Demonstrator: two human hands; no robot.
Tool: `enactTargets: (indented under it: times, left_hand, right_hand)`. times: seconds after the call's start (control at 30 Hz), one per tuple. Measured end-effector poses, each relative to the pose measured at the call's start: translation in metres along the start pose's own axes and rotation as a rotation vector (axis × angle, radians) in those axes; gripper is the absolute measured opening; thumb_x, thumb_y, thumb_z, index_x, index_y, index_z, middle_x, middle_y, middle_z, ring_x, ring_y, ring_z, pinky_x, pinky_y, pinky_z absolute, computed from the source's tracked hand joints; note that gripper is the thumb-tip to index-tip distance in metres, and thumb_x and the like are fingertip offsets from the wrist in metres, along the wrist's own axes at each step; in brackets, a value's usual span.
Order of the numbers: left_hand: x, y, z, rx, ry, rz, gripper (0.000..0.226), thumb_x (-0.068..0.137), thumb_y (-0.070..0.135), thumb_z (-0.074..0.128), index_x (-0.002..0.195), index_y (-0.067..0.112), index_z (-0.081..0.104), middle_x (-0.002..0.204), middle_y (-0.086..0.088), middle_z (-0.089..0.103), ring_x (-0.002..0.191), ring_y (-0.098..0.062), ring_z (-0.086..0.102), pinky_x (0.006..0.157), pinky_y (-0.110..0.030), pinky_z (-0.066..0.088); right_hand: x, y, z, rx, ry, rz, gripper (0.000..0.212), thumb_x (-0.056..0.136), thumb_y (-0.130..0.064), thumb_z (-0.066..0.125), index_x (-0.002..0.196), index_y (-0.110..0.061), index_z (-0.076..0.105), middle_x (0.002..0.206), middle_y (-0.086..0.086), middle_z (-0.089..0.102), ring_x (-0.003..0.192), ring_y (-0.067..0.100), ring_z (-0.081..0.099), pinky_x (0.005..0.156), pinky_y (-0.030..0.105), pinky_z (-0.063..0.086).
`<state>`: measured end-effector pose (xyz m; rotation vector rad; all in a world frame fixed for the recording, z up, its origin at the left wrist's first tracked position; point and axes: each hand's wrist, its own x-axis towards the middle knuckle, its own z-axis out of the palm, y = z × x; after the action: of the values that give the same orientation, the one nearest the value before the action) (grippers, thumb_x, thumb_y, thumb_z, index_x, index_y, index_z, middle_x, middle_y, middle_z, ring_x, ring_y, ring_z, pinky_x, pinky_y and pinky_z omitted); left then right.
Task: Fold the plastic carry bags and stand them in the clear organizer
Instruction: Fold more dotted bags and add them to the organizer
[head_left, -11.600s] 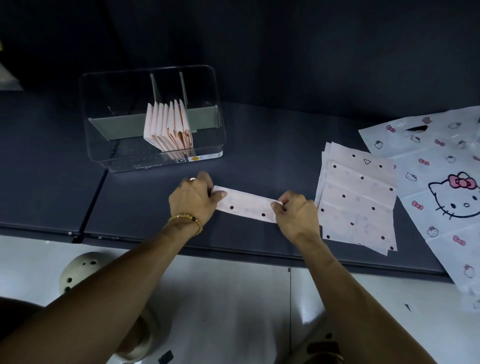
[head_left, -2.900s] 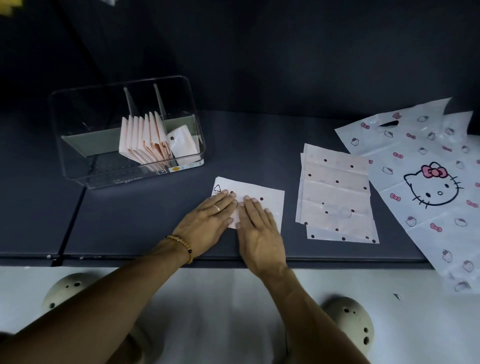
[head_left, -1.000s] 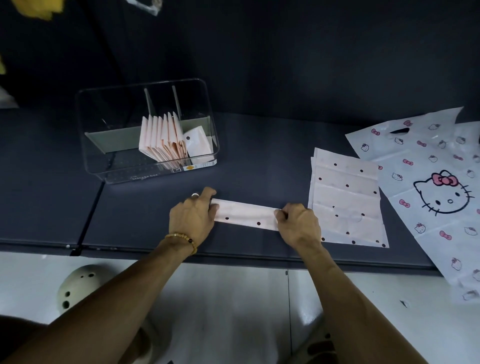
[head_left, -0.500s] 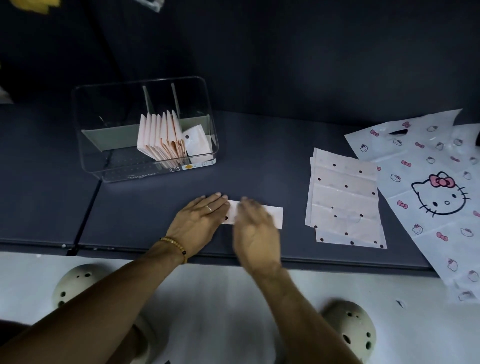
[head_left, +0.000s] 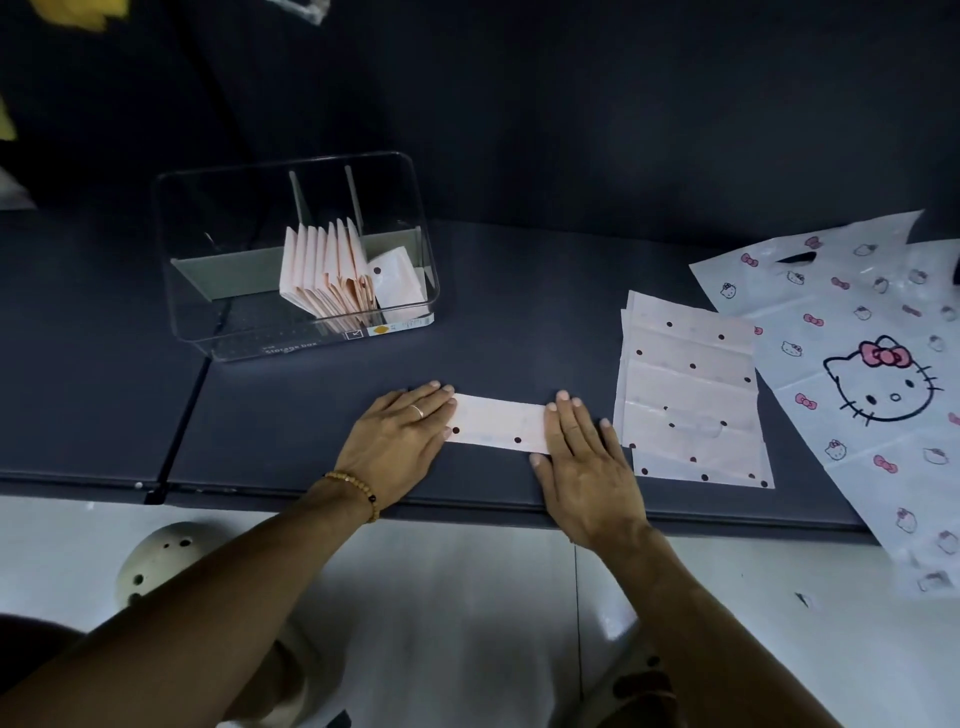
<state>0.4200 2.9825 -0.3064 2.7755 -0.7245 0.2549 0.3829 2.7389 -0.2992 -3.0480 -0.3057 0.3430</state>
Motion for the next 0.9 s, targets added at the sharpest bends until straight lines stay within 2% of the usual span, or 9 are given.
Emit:
enactTargets:
  times: [0.07, 0.17, 0.3, 0.4, 0.47, 0.6, 0.7, 0.83, 0.9]
  left_hand:
    - [-0.004, 0.006, -0.002, 0.038, 0.05, -0.025, 0.031, 0.092, 0.025, 0.052, 0.111, 0.01, 0.07, 0.122, -0.004, 0.065, 0.113, -0.021, 0.061, 0.094, -0.037, 0.048]
    - [-0.018, 0.014, -0.007, 0.07, 0.061, -0.072, 0.034, 0.088, 0.036, 0.049, 0.097, 0.013, 0.073, 0.11, -0.002, 0.07, 0.101, -0.022, 0.063, 0.085, -0.034, 0.049]
    - [-0.044, 0.02, -0.016, 0.019, 0.026, -0.012, 0.04, 0.073, 0.049, 0.07, 0.089, 0.013, 0.073, 0.092, -0.001, 0.068, 0.082, -0.023, 0.06, 0.073, -0.033, 0.047]
    - [-0.057, 0.024, -0.021, -0.02, -0.241, 0.052, 0.072, 0.069, 0.059, 0.071, 0.127, 0.018, 0.057, 0.128, 0.0, 0.058, 0.108, -0.022, 0.054, 0.087, -0.034, 0.045]
    - [-0.055, 0.027, -0.027, -0.033, -0.286, 0.064, 0.062, 0.078, 0.046, 0.069, 0.134, 0.023, 0.052, 0.139, 0.003, 0.051, 0.122, -0.021, 0.048, 0.093, -0.036, 0.042]
    - [-0.042, 0.037, -0.035, -0.094, -0.185, 0.074, 0.024, 0.091, 0.028, 0.06, 0.111, 0.018, 0.07, 0.118, 0.001, 0.065, 0.108, -0.023, 0.056, 0.083, -0.035, 0.05]
    - [-0.029, 0.043, -0.035, -0.238, -0.253, -0.159, 0.03, 0.098, 0.038, 0.042, 0.102, 0.021, 0.067, 0.099, 0.003, 0.066, 0.098, -0.019, 0.054, 0.077, -0.036, 0.049]
    - [-0.015, 0.047, -0.036, -0.62, -0.188, -0.43, 0.032, 0.085, 0.052, 0.057, 0.064, 0.028, 0.056, 0.059, 0.005, 0.057, 0.057, -0.013, 0.052, 0.052, -0.028, 0.043]
    - [-0.01, 0.045, -0.035, -0.709, -0.193, -0.54, 0.03, 0.079, 0.05, 0.065, 0.062, 0.026, 0.056, 0.058, 0.008, 0.058, 0.058, -0.013, 0.054, 0.053, -0.028, 0.044]
  right_hand:
    - [0.001, -0.013, -0.008, 0.012, 0.055, 0.042, 0.06, 0.1, -0.037, 0.038, 0.15, -0.008, 0.025, 0.158, 0.014, 0.02, 0.145, 0.032, 0.019, 0.117, 0.045, 0.019]
    - [0.001, -0.038, -0.014, 0.043, 0.225, -0.054, 0.04, 0.083, -0.02, 0.065, 0.121, -0.01, 0.06, 0.117, 0.012, 0.058, 0.101, 0.033, 0.058, 0.083, 0.043, 0.049]
    - [-0.004, -0.046, -0.015, 0.078, 0.231, -0.123, 0.03, 0.076, -0.012, 0.066, 0.106, -0.011, 0.067, 0.108, 0.007, 0.062, 0.093, 0.029, 0.059, 0.075, 0.039, 0.047]
    - [-0.008, -0.038, -0.015, 0.085, 0.2, -0.163, 0.036, 0.074, -0.006, 0.066, 0.11, -0.012, 0.067, 0.116, 0.006, 0.062, 0.099, 0.028, 0.061, 0.079, 0.04, 0.048]
    - [-0.009, -0.034, -0.015, 0.103, 0.171, -0.184, 0.036, 0.08, -0.005, 0.063, 0.115, -0.012, 0.065, 0.127, 0.005, 0.059, 0.116, 0.026, 0.057, 0.087, 0.041, 0.047]
    - [-0.015, -0.041, -0.018, 0.191, 0.194, -0.24, 0.035, 0.08, -0.006, 0.066, 0.114, -0.009, 0.067, 0.13, 0.006, 0.06, 0.123, 0.027, 0.054, 0.091, 0.041, 0.047]
    - [-0.016, -0.057, -0.018, 0.307, 0.235, -0.252, 0.025, 0.081, -0.009, 0.067, 0.106, -0.009, 0.069, 0.105, 0.006, 0.068, 0.098, 0.03, 0.059, 0.08, 0.041, 0.051]
    - [-0.01, -0.062, -0.017, 0.627, 0.224, -0.048, 0.013, 0.092, -0.011, 0.057, 0.096, -0.009, 0.07, 0.087, 0.004, 0.068, 0.08, 0.023, 0.056, 0.07, 0.032, 0.047]
    - [-0.005, -0.059, -0.018, 0.703, 0.201, 0.06, 0.01, 0.093, -0.013, 0.059, 0.089, -0.008, 0.066, 0.079, 0.001, 0.065, 0.07, 0.019, 0.055, 0.063, 0.023, 0.041]
